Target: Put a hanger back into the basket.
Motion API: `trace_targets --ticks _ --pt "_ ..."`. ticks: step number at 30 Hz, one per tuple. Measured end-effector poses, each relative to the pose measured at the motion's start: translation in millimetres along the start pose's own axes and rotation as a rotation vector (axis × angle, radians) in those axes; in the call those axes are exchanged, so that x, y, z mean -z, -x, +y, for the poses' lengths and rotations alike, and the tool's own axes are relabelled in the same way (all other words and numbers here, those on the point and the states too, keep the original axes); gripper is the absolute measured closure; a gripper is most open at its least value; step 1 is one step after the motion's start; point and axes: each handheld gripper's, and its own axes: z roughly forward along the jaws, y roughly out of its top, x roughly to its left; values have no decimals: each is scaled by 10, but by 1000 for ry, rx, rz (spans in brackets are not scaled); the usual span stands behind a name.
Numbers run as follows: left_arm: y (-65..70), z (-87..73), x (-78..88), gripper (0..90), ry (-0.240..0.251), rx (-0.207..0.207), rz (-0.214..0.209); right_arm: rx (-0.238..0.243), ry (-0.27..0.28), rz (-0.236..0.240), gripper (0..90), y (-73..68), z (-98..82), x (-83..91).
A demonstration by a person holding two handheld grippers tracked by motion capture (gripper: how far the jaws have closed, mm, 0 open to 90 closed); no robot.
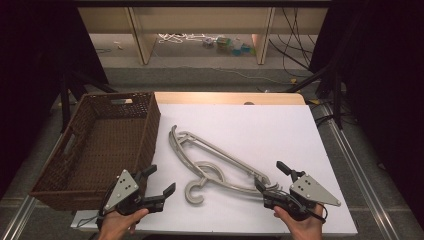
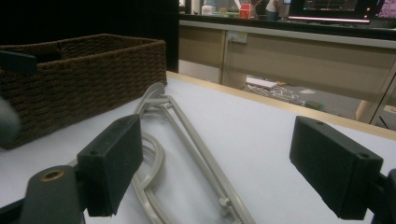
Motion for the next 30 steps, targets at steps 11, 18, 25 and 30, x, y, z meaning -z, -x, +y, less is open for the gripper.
trace_targets --ticks 11,18,25,30 --pt "3 0 -2 159 -1 1 0 6 -1 41 161 -21 -13 -34" --pt "4 0 -2 160 -2 1 -1 16 -17 53 161 -51 -16 -49" --pt "13 -4 -9 159 -7 -7 -6 62 -40 93 195 -84 11 -93" --pt "15 -8 -13 160 -13 -9 -2 216 -151 149 218 -158 89 -253"
